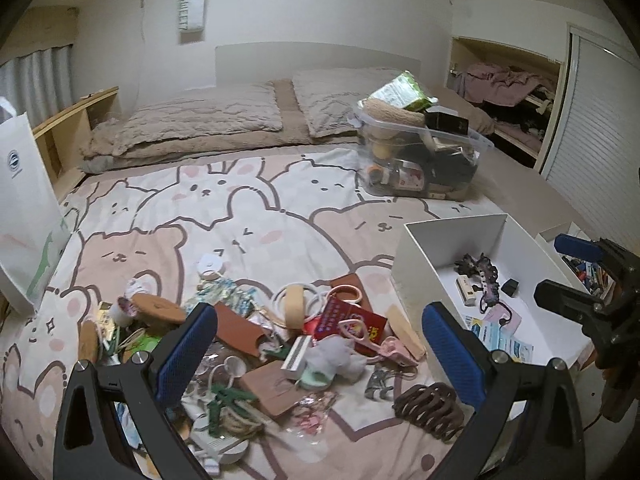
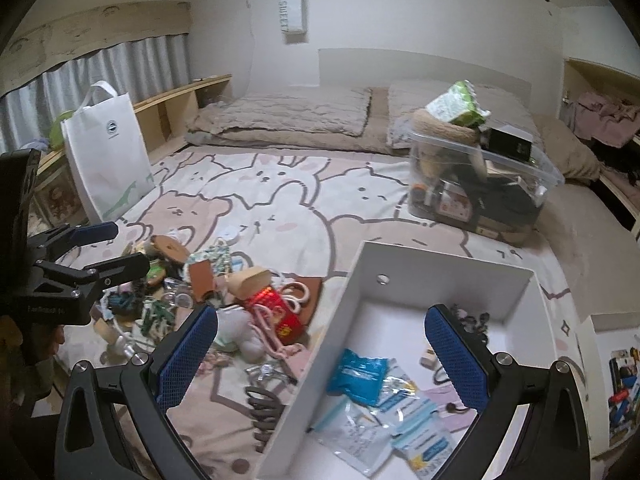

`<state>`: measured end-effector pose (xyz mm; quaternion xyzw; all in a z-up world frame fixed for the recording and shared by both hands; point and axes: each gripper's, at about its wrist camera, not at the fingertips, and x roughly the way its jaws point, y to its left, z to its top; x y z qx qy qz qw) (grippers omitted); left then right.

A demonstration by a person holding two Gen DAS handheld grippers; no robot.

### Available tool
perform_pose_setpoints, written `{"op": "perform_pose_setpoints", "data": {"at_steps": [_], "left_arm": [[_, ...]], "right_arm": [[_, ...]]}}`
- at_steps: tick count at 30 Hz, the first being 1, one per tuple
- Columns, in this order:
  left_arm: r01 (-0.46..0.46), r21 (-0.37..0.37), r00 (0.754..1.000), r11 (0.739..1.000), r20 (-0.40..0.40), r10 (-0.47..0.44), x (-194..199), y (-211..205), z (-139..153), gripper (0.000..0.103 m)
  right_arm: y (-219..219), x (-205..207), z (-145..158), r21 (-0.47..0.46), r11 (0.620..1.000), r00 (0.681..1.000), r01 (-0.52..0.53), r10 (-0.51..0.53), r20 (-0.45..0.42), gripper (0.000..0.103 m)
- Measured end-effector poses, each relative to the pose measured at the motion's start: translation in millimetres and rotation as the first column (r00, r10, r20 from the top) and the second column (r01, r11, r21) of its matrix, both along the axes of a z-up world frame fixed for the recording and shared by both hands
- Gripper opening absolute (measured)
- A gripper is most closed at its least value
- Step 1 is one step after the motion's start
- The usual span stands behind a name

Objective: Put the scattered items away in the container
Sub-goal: 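Withdraw both open grippers from the shoebox, then move both grippers back over the pile of scattered items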

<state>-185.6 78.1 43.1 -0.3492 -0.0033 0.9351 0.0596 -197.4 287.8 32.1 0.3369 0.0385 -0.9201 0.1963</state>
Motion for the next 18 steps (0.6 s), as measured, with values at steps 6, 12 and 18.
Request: {"op": "perform_pose_setpoints", "data": {"at_steps": [6, 12, 18], "left_arm": [[-0.019, -0.019, 1.000, 1.000, -0.013, 0.019, 18, -20, 3, 0.103], [-0.054, -0.023, 0.998, 0.998, -0.018, 0.054, 30, -46, 5, 0.103], [-0.075, -0.006, 0.997, 0.997, -0.024, 0.075, 44, -66, 11, 0.103]], "right_arm": [[-25, 8, 8, -0.021, 0.999, 1.000, -0.029, 0.029, -0.012, 0.103], [-48, 18, 11, -0.034, 0.998, 0.999, -0.045, 0.044, -0.019, 0.103], [-70, 32, 20, -0.059, 0.997, 0.998, -0.058, 0.057, -0.025, 0.103]]}}
